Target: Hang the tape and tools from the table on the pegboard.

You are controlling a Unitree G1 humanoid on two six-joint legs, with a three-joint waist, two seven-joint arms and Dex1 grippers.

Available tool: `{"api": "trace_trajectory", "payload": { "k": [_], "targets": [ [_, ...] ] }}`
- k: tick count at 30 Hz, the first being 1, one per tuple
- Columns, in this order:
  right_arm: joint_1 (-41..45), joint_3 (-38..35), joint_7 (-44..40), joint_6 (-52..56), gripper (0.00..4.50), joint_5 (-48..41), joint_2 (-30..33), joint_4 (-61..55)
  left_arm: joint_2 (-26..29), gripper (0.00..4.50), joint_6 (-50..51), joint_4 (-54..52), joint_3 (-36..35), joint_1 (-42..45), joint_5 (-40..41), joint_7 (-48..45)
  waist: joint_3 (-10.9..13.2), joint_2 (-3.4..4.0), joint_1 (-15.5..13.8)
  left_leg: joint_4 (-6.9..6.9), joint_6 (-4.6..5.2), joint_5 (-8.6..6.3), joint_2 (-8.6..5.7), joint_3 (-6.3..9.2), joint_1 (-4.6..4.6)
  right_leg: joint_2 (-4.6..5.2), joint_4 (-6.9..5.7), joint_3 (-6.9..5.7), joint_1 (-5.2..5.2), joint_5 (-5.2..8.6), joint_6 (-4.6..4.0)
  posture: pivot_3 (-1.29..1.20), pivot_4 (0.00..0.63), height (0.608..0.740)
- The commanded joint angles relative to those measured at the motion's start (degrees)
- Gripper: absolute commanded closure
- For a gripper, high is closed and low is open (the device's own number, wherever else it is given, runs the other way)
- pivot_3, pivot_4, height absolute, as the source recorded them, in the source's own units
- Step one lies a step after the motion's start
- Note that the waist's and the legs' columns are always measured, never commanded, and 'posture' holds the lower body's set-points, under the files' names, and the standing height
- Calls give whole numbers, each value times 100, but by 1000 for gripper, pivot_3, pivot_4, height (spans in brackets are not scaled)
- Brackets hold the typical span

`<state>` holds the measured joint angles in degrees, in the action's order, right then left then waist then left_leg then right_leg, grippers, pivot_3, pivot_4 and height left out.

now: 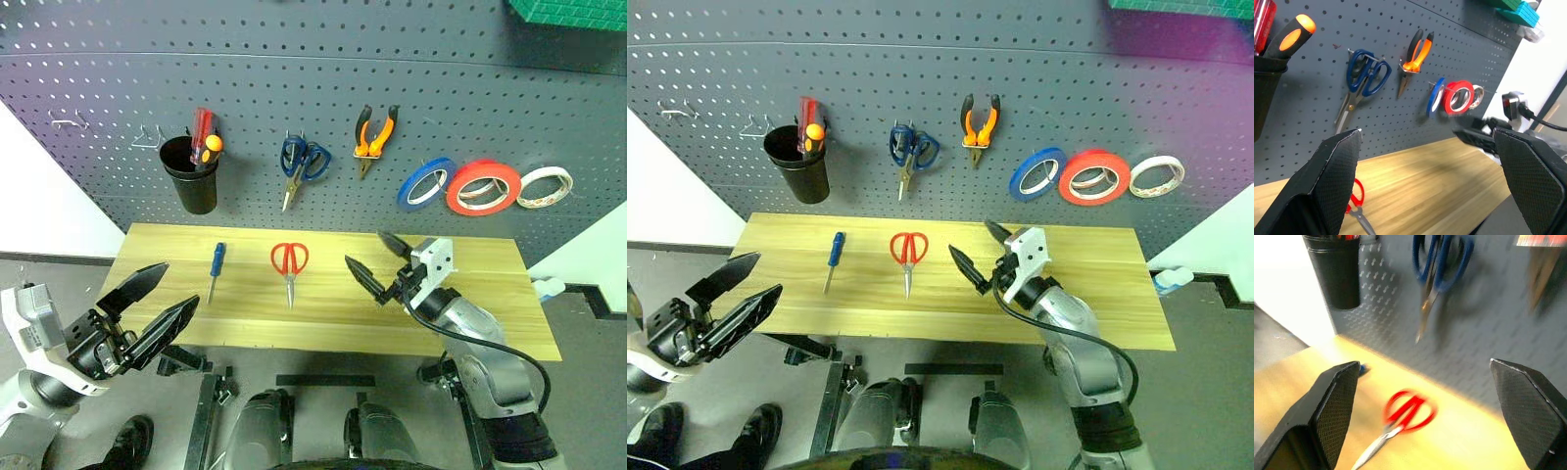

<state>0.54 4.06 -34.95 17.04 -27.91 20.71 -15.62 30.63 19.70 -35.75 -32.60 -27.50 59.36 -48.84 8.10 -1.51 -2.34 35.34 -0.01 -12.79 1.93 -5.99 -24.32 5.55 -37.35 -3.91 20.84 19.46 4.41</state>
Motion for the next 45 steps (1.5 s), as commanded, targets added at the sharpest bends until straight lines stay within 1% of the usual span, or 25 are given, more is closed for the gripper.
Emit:
{"api": "trace_trajectory", "payload": {
  "k": [1, 4, 6, 8, 11, 13, 14, 15, 16, 18, 20, 24, 27, 28, 30, 33, 35, 37, 38, 40, 43, 45],
  "targets": [
    [-75, -69, -647, 170, 41, -258, 397, -289, -45, 0, -108, 93, 248, 108, -296, -28, -28, 3, 2, 3, 5, -3, 0, 0, 0, 0, 0, 0, -1, -1, 2, 129, 63, 740],
    [-118, -68, -1136, 178, 41, -328, 684, -225, -54, 0, -154, 244, 559, 248, -781, 108, -49, 0, 5, 10, 14, -8, 0, 0, 11, -2, -1, -1, -12, -3, 4, 120, 61, 740],
    [-84, -29, -1398, 125, 41, -287, 838, -171, -20, 0, 97, 373, 745, 405, -838, 374, -66, -1, 3, 10, 14, -9, 1, 1, 24, -2, -2, -1, -22, -3, 4, 120, 63, 740],
    [24, -84, -1609, 429, 41, -632, 894, -249, -58, 0, 295, 614, 914, 714, -1013, 823, -74, -2, 3, 10, 15, -9, 2, 3, 33, -2, -1, -2, -32, -3, 4, 116, 63, 740],
    [-14, -52, -1953, 490, 41, -702, 1069, -365, -50, 0, 475, 882, 1383, 1120, -1691, 1382, -78, -3, -6, 12, 16, -10, 2, 6, 42, 0, -3, -2, -43, -3, 5, 114, 67, 740],
    [-36, -22, -1984, 458, 41, -598, 1130, -420, -86, 0, 452, 1045, 1681, 1396, -2468, 2003, -79, -4, -2, 21, 25, -15, 2, 5, 40, 1, -4, -2, -45, -5, 7, 107, 73, 740],
    [-3, -39, -2166, 420, 41, -738, 1098, -411, -170, 0, 500, 1146, 1753, 1532, -2557, 2180, -79, -3, -3, 23, 27, -16, 1, 5, 40, 2, -4, -2, -46, -6, 10, 107, 75, 740],
    [47, -80, -2164, 409, 41, -735, 1108, -413, -217, 0, 876, 1215, 1763, 1639, -2147, 2155, -79, -4, -2, 25, 27, -16, 1, 5, 40, 2, -4, -2, -46, -7, 12, 103, 77, 740],
    [101, -135, -2162, 480, 41, -796, 1116, -409, -251, 0, 1086, 1229, 1799, 1714, -2051, 2218, -79, -4, 5, 28, 28, -16, 2, 6, 39, 2, -7, -2, -47, -8, 13, 101, 78, 740],
    [154, -220, -2238, 576, 41, -817, 1231, -387, -373, 0, 1371, 1241, 1977, 1920, -2365, 2713, -79, -3, 10, 34, 29, -18, 2, 5, 39, 4, -12, -1, -46, -8, 14, 99, 82, 740],
    [231, -443, -2205, 877, 41, -1250, 1213, -414, -440, 0, 1396, 1268, 2228, 2056, -2889, 3106, -79, -4, 0, 39, 30, -18, 2, 7, 39, 5, -15, -2, -48, -9, 15, 101, 83, 740],
    [136, -774, -2041, 1375, 41, -2019, 1106, -627, -720, 0, 1589, 1398, 2423, 2249, -2944, 3284, -79, -5, -1, 43, 31, -19, 2, 9, 39, 6, -18, -2, -50, -10, 15, 101, 84, 740],
    [-175, -886, -1858, 1420, 41, -2213, 996, -899, -856, 0, 1594, 1670, 2713, 2373, -3538, 3710, -82, 0, -19, 43, 32, -19, 2, 9, 39, 8, -18, -3, -52, -10, 15, 100, 83, 740],
    [-320, -879, -1689, 1190, 41, -1870, 972, -975, -929, 0, 1593, 1725, 2767, 2417, -3585, 3729, -82, 0, -14, 44, 32, -20, 2, 10, 39, 7, -18, -3, -52, -10, 15, 100, 83, 740],
    [-534, -942, -1317, 1204, 41, -1626, 976, -1041, -998, 0, 1561, 1795, 2916, 2494, -3677, 3666, -83, 1, -6, 47, 34, -21, 2, 9, 38, 8, -19, -2, -51, -10, 15, 87, 86, 740],
    [-803, -1217, -959, 1421, 41, -1896, 985, -1289, -1103, 0, 1468, 1868, 3040, 2574, -3862, 3687, -84, 2, -2, 63, 39, -26, 2, 8, 33, 11, -22, -2, -51, -13, 20, 83, 90, 740],
    [-1294, -1483, -702, 1455, 41, -1821, 1111, -1766, -1217, 0, 1451, 2057, 3121, 2662, -3989, 3741, -88, 10, -13, 67, 40, -27, 2, 8, 32, 13, -23, -2, -50, -14, 21, 80, 91, 740],
    [-1649, -1671, -641, 1474, 41, -1821, 1220, -2103, -1291, 0, 1434, 2201, 3159, 2711, -4155, 3837, -96, 24, -25, 68, 44, -29, 0, 10, 25, 18, -23, -3, -49, -14, 22, 71, 97, 740],
    [-1773, -1851, -492, 1608, 41, -2050, 1275, -2317, -1321, 0, 1444, 2225, 3245, 2728, -4221, 3821, -96, 23, -13, 68, 47, -31, -2, 9, 25, 20, -22, -2, -47, -14, 22, 68, 96, 740],
    [-1920, -2046, -223, 1847, 41, -2412, 1368, -2659, -1390, 0, 1439, 2312, 3347, 2785, -4395, 3891, -97, 26, 16, 69, 48, -31, -1, 8, 24, 20, -23, -1, -45, -14, 22, 55, 104, 740],
    [-1944, -1980, 162, 1906, 41, -2131, 1442, -2984, -1493, 0, 1425, 2512, 3336, 2887, -4529, 3954, -98, 26, 13, 75, 48, -31, 1, 9, 27, 19, -23, 0, -48, -16, 23, 52, 106, 740],
    [-1746, -1770, 704, 2062, 41, -2156, 1298, -3210, -1494, 0, 1566, 2604, 3452, 2971, -4694, 4016, -98, 25, 15, 75, 48, -31, 1, 10, 29, 19, -23, 0, -49, -15, 22, 52, 105, 740]
  ]
}}
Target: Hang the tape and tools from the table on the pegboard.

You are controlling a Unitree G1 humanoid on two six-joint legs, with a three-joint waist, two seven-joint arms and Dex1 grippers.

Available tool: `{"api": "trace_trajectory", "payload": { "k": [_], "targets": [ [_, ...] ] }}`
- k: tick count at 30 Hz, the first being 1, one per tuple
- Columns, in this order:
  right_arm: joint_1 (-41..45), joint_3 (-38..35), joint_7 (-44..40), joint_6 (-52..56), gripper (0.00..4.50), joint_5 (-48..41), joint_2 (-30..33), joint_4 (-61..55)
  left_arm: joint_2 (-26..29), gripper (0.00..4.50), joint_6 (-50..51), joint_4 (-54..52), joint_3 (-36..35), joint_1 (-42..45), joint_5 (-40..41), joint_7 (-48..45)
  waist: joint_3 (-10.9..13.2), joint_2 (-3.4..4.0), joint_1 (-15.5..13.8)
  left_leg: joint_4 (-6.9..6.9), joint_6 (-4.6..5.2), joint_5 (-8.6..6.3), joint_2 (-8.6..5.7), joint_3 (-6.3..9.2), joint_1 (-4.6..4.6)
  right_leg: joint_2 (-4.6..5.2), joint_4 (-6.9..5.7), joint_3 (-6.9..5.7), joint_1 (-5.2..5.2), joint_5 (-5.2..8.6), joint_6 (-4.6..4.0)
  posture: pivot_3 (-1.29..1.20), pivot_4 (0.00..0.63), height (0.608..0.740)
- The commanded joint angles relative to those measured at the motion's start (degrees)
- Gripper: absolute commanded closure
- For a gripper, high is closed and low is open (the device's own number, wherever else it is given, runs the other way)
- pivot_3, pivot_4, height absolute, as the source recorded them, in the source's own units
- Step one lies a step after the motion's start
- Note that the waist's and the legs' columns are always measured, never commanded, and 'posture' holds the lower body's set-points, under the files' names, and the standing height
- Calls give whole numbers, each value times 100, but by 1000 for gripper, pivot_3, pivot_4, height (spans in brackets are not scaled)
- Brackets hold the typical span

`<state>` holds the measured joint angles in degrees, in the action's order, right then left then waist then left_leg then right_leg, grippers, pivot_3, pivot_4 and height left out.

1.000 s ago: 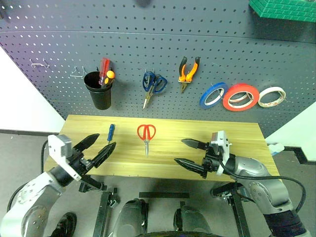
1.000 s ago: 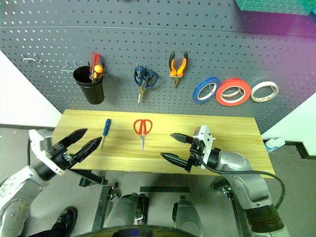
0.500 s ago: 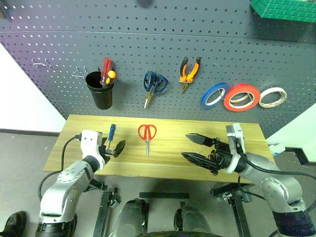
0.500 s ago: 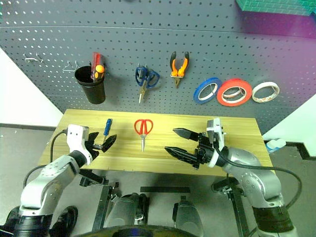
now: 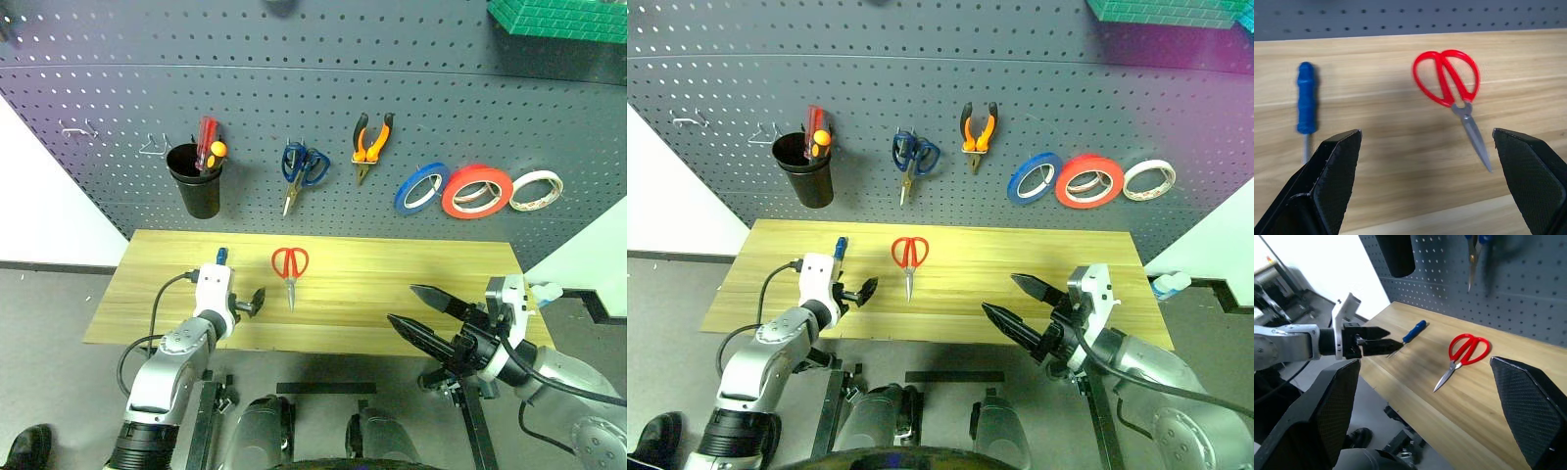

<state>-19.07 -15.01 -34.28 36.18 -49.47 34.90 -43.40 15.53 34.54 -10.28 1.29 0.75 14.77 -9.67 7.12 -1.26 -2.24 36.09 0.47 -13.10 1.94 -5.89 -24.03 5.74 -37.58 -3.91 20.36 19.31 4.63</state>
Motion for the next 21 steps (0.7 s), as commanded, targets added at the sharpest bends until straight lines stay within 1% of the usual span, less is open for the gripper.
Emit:
{"api": "trace_trajectory", "payload": {
  "k": [1, 2, 5, 7, 11, 13, 15, 18, 21],
  "targets": [
    [287, 288, 858, 166, 41, 99, -190, -582, 23, 0, 97, 104, 134, 182, -353, 137, 0, 0, 5, 0, 0, 0, 0, -1, -1, 0, 0, 1, 1, 0, 0, 50, 106, 740],
    [348, 405, 1093, 181, 41, 150, -299, -698, -1, 0, 117, 131, 155, 207, -414, 172, 0, 0, -1, 0, 0, 0, 0, -1, -3, 1, 0, 1, 4, 0, 0, 49, 106, 740],
    [262, 883, 1624, 179, 41, 583, -551, -987, -256, 0, 653, 266, -154, 343, -55, 145, -1, 1, -14, -1, 1, 0, 0, 0, -11, 1, 0, 0, 9, 0, 0, 47, 106, 740],
    [231, 1162, 1960, 173, 41, 856, -722, -1160, -238, 0, 873, 352, -128, 418, -172, 181, -1, 1, -7, 1, 5, -2, -4, 1, -20, 5, 2, -2, 12, 1, 1, 43, 108, 740],
    [721, 1755, 2581, 368, 41, 1136, -1023, -1481, -258, 0, 868, 475, -131, 590, -124, -28, 0, 1, 33, 9, 7, -3, -3, -1, -26, 0, -1, 0, 20, -2, 5, 28, 112, 740],
    [821, 2017, 2753, 407, 41, 1254, -1135, -1558, -257, 0, 688, 516, -36, 619, -215, -106, -1, 1, 21, 10, 6, -2, -2, 1, -21, -2, -3, -1, 17, -3, 6, 21, 111, 740],
    [699, 2231, 2938, 508, 41, 1378, -1193, -1634, -214, 0, 611, 500, 206, 610, -409, -127, -2, -1, -4, 9, 6, -2, -3, 1, -22, -1, -2, -1, 16, -2, 6, 15, 109, 740],
    [378, 2639, 2849, 178, 41, 1772, -1135, -1647, -368, 0, 538, 506, 128, 603, -232, -279, -2, -1, 4, 9, 14, -7, -9, 0, -32, 6, 5, -1, 19, -2, 6, 10, 106, 740],
    [248, 2793, 2796, -92, 41, 2140, -1132, -1629, -396, 0, 493, 483, 118, 583, -295, -305, -2, -1, 33, 10, 15, -7, -10, -2, -32, 6, 5, -1, 19, -2, 7, 8, 106, 740]
  ]
}}
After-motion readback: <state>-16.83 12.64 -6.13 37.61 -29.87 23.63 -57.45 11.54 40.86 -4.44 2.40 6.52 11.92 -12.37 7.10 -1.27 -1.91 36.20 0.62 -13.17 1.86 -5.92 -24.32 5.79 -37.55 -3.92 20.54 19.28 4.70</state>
